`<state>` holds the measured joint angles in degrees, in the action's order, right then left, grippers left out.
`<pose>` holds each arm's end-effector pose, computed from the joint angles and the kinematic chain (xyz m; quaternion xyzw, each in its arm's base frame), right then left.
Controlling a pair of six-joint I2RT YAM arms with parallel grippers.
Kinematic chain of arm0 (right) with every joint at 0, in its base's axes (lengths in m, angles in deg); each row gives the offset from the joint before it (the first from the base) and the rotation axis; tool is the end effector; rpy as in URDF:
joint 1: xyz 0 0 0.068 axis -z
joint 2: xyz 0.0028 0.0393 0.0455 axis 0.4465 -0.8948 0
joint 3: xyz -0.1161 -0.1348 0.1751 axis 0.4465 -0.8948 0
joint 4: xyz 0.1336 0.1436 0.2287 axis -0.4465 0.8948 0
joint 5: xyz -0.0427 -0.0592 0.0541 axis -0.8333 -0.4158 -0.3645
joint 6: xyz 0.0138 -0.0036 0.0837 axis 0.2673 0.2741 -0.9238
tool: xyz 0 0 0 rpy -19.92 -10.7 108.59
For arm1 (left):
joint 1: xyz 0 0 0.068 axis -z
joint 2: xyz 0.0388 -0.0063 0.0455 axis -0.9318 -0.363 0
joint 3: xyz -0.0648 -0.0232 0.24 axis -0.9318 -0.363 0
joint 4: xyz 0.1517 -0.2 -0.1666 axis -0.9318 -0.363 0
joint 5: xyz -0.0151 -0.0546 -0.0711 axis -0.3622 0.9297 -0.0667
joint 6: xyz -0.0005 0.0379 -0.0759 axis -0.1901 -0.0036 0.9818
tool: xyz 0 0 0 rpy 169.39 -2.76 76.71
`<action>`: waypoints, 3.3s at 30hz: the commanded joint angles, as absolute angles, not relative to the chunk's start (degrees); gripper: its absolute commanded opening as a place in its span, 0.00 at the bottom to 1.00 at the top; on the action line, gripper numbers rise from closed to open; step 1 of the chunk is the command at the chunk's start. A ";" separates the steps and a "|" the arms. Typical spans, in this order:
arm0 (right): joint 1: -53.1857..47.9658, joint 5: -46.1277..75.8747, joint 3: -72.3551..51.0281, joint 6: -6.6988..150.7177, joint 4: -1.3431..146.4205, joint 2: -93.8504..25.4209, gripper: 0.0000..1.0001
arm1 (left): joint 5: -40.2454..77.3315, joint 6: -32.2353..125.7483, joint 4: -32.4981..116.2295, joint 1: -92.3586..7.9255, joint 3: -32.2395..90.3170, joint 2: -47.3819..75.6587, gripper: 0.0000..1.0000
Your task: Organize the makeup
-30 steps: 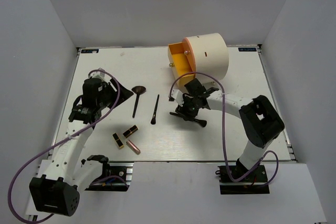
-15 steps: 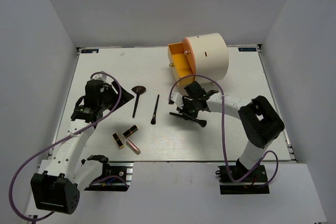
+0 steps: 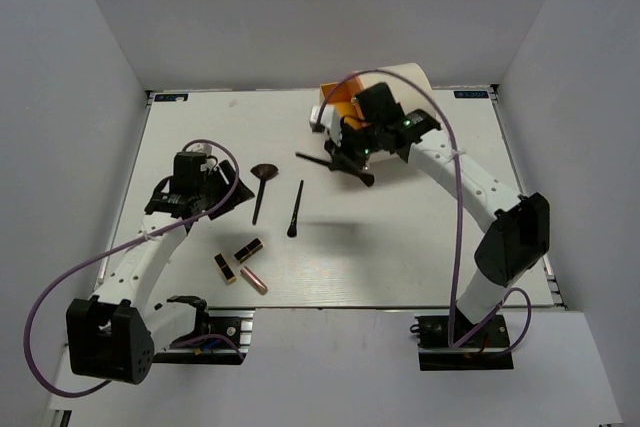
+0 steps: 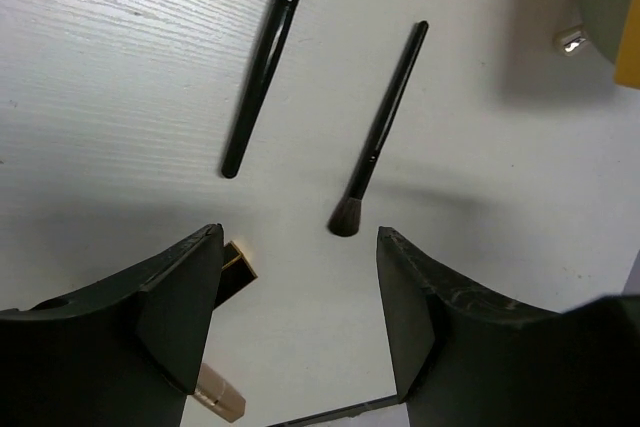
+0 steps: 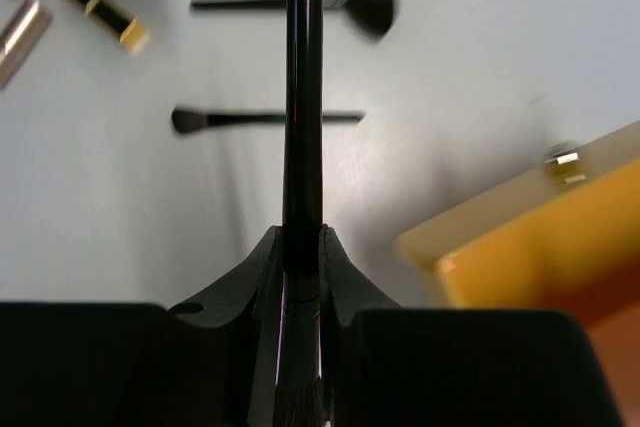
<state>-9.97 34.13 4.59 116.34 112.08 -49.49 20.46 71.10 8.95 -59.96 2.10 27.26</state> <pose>0.3307 0.2867 0.2839 -0.6122 0.6663 0.2120 0.3694 0.2938 -0.0587 0.1899 -0.1873 0.9110 -0.2127 0.2997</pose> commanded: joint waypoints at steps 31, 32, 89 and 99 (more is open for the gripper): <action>-5.74 0.73 11.97 88.14 70.18 -63.26 0.00 | 21.27 67.26 11.46 -59.66 2.57 19.76 0.76; -5.74 0.82 11.88 88.14 71.06 -63.26 0.00 | 21.36 67.17 11.64 -59.66 2.75 19.24 0.77; 7.79 23.93 -6.75 80.23 75.72 -35.49 0.30 | -3.34 56.45 0.30 -47.45 31.58 -21.12 0.22; 11.66 24.28 -11.15 80.14 74.32 -32.59 0.31 | 8.59 58.46 3.20 -47.45 38.86 -8.46 0.01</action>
<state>10.83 23.46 -10.27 80.69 77.37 -35.09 2.36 57.18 0.71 -47.55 33.60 -15.58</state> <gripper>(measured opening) 0.307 0.263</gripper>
